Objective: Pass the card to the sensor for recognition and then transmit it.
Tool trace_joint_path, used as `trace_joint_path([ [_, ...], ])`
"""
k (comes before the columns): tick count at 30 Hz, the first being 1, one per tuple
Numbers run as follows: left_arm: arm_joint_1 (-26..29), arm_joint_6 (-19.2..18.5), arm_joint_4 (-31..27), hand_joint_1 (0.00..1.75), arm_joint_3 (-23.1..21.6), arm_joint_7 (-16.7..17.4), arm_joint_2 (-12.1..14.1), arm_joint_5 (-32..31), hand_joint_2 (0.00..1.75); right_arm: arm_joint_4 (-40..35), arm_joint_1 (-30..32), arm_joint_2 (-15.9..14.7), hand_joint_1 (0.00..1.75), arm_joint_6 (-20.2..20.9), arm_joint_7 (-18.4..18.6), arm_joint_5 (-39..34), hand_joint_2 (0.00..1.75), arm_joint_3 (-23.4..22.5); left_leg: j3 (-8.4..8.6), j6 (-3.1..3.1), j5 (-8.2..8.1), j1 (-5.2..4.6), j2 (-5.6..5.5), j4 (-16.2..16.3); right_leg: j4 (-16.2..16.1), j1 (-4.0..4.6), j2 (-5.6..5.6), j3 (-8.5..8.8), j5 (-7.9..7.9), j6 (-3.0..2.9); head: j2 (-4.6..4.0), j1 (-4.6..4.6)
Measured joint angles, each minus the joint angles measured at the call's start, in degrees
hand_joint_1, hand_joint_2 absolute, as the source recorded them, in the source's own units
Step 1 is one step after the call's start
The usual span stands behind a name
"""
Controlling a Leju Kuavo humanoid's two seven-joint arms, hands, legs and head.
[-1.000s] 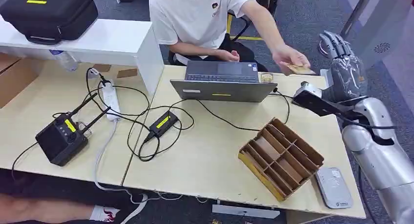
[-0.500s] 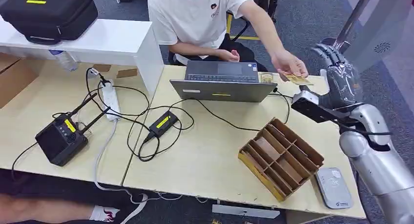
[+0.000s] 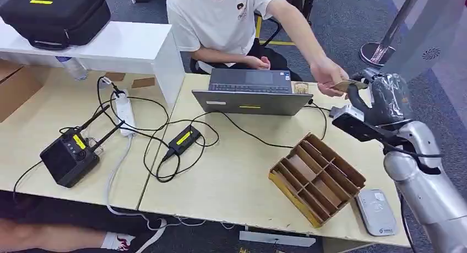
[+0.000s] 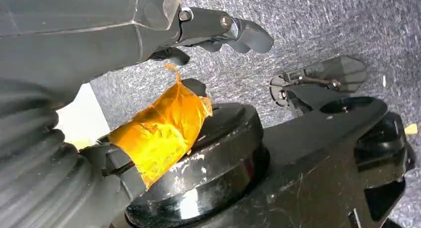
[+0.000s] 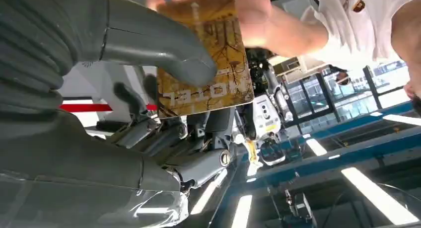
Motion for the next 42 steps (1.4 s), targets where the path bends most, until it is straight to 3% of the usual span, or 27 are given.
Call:
trace_joint_path([
  [13, -0.13, -0.88, 0.0, 0.0, -0.17, 0.2, 0.0, -0.31, 1.75, -0.5, 0.92, 0.0, 1.75, 0.16, -0.57, -0.04, 1.75, -0.76, 0.02, 0.0, 0.0, 0.0, 0.0, 0.0, 0.0, 0.0, 0.0, 0.0, 0.0, 0.0, 0.0, -0.02],
  [19, -0.05, 0.02, 0.0, 0.0, -0.17, 0.2, -0.02, 0.44, 1.75, -2.54, 5.34, -0.66, 1.75, -1.79, -0.85, -1.03, 1.75, -3.06, 0.01, 0.0, -0.01, 0.0, -0.01, 0.01, -0.03, 0.0, -0.01, -0.01, -0.01, 0.0, 0.0, -0.02],
  [32, 0.18, 2.01, 0.0, 0.0, 0.02, 0.22, -0.15, 1.53, 1.75, -7.48, 20.79, -7.26, 1.75, -3.34, -3.8, -3.91, 1.75, -17.91, -0.08, 0.02, -0.03, 0.0, -0.12, 0.01, -0.14, 0.0, -0.13, 0.0, -0.02, 0.01, 0.0, 0.0],
  [42, 0.22, 2.18, 0.0, 0.0, 0.68, 0.22, -0.26, 2.71, 1.75, -11.19, 33.42, -7.89, 1.75, -3.41, -7.87, -6.16, 1.75, -30.73, -0.09, 0.05, -0.07, 0.0, -0.11, -0.01, -0.14, 0.01, -0.12, -0.02, -0.06, 0.04, 0.0, 0.0],
])
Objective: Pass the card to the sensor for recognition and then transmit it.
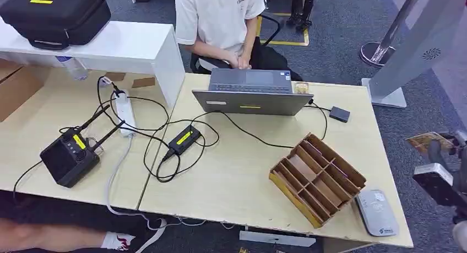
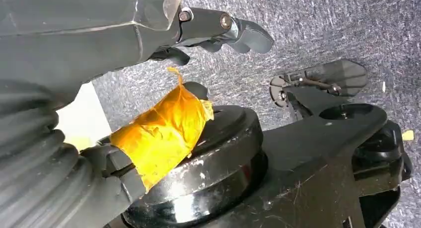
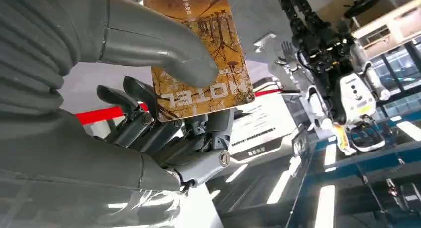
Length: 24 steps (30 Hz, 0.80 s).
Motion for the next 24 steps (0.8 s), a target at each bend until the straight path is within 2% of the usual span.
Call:
trace_joint_path([
  [9, -0.02, 0.0, 0.0, 0.0, 0.9, 0.0, -0.11, 0.5, 1.75, -1.55, 6.49, 2.6, 1.75, 0.11, -2.2, 1.07, 1.75, -4.35, 0.01, 0.0, 0.0, 0.0, 0.02, 0.0, 0.0, 0.0, 0.01, 0.0, 0.0, 0.0, 0.0, -0.02],
  [19, -0.03, 0.02, 0.0, 0.0, 1.31, 0.0, -0.13, 0.55, 1.75, -1.51, 8.87, 5.99, 1.75, 0.33, -3.58, 2.4, 1.75, -5.79, 0.01, 0.0, 0.0, 0.0, 0.04, 0.0, 0.0, -0.01, 0.03, -0.01, 0.0, 0.0, 0.0, -0.02],
  [24, -0.03, 0.02, 0.0, 0.0, 1.77, 0.0, -0.22, 0.9, 1.75, -0.06, 9.86, 8.64, 1.75, 0.31, -5.2, 4.74, 1.75, -5.57, 0.02, 0.0, 0.0, 0.01, 0.04, -0.01, 0.0, 0.01, 0.03, -0.01, 0.0, 0.0, 0.0, -0.02],
])
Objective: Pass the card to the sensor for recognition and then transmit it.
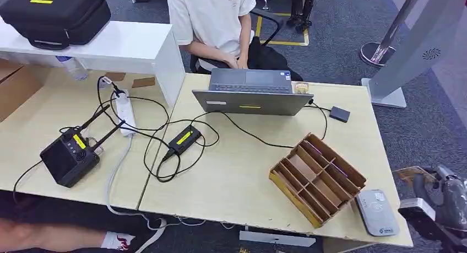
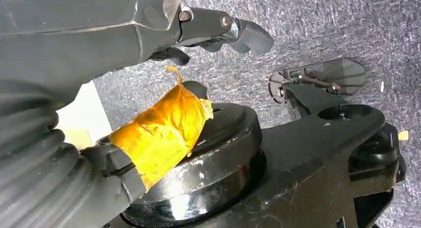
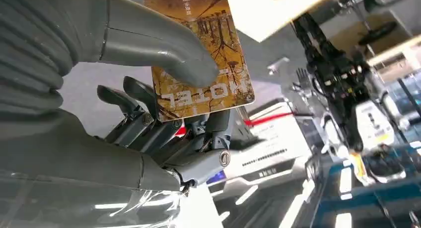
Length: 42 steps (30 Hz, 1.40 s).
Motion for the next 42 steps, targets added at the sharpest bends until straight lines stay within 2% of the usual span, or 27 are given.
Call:
trace_joint_path([
  [4, -0.02, 0.24, 0.0, 0.0, 0.04, 0.0, -0.07, -0.41, 1.75, 3.88, 0.3, 2.64, 1.75, -0.96, -1.0, 2.53, 1.75, 0.39, 0.0, 0.0, 0.0, 0.0, 0.0, -0.01, 0.0, 0.0, 0.0, 0.0, 0.0, 0.0, 0.0, 0.0],
  [15, -0.07, 0.83, 0.0, 0.0, 0.04, 0.02, -0.24, -1.14, 1.75, 15.55, -0.11, 7.58, 1.75, -4.15, -2.51, 6.95, 1.75, 2.29, 0.02, 0.0, 0.0, 0.0, 0.05, -0.02, 0.0, 0.0, 0.04, 0.02, 0.0, 0.0, 0.0, 0.02],
  [25, -0.07, 0.94, 0.0, 0.0, 0.04, 0.02, -0.26, -1.07, 1.75, 20.65, -1.05, 9.83, 1.75, -4.72, -2.97, 7.54, 1.75, 3.23, 0.05, 0.0, 0.0, 0.0, 0.05, -0.01, 0.0, 0.0, 0.04, 0.07, 0.0, 0.01, 0.02, 0.0],
  [36, -0.09, 0.94, 0.0, 0.0, 0.04, 0.07, -0.28, -1.51, 1.75, 23.12, -2.17, 10.9, 1.75, -6.21, -3.52, 8.09, 1.75, 4.37, 0.06, 0.01, 0.0, -0.01, 0.07, 0.01, -0.02, -0.01, 0.04, 0.11, 0.04, 0.06, 0.02, 0.02],
  [42, -0.13, 0.81, 0.0, 0.0, 0.04, 0.09, -0.22, -2.3, 1.75, 17.02, -2.12, 10.51, 1.75, -3.56, -0.89, 5.42, 1.75, 7.17, 0.05, 0.03, 0.03, -0.02, 0.07, 0.01, -0.01, -0.01, 0.04, 0.09, 0.05, 0.06, 0.0, 0.0],
])
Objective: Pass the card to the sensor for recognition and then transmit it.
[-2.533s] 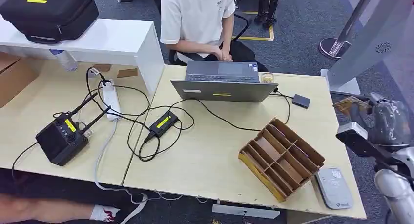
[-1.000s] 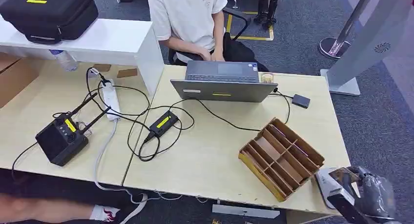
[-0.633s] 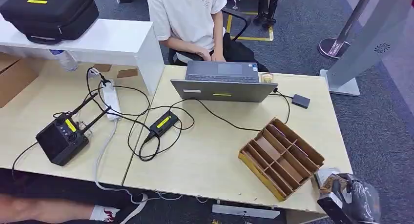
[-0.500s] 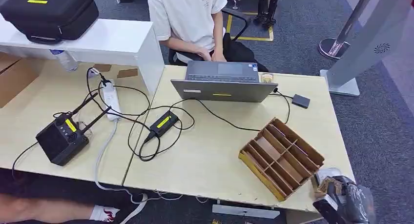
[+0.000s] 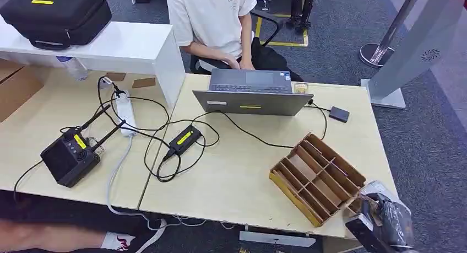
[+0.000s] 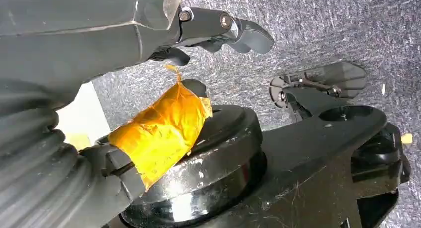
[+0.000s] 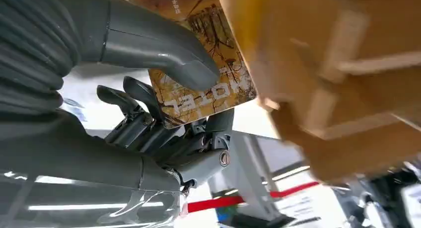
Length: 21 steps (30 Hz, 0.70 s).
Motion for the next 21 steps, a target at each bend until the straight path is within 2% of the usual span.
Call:
trace_joint_path([
  [8, -0.06, -0.24, 0.0, 0.0, 0.0, 0.0, 0.07, -0.85, 1.75, -12.52, -2.57, -4.81, 1.75, 6.27, 3.54, -5.62, 1.75, 3.43, -0.04, 0.0, 0.0, -0.01, 0.0, 0.01, 0.01, -0.01, 0.02, -0.01, 0.01, 0.0, 0.02, 0.04],
  [13, -0.09, -0.31, 0.0, 0.0, 0.0, 0.0, 0.09, -1.2, 1.75, -18.96, -7.21, -8.95, 1.75, 9.76, 5.42, -8.68, 1.75, 5.13, -0.01, 0.0, 0.01, -0.02, 0.03, 0.02, 0.0, -0.02, 0.05, -0.04, 0.05, 0.03, 0.02, 0.02],
  [21, -0.09, -0.33, 0.0, 0.0, 0.0, 0.02, 0.09, -1.53, 1.75, -22.38, -10.47, -11.76, 1.75, 10.38, 5.77, -9.22, 1.75, 6.57, -0.07, 0.02, 0.02, -0.02, 0.01, 0.02, 0.01, -0.01, 0.03, -0.03, 0.05, 0.03, 0.0, 0.0],
])
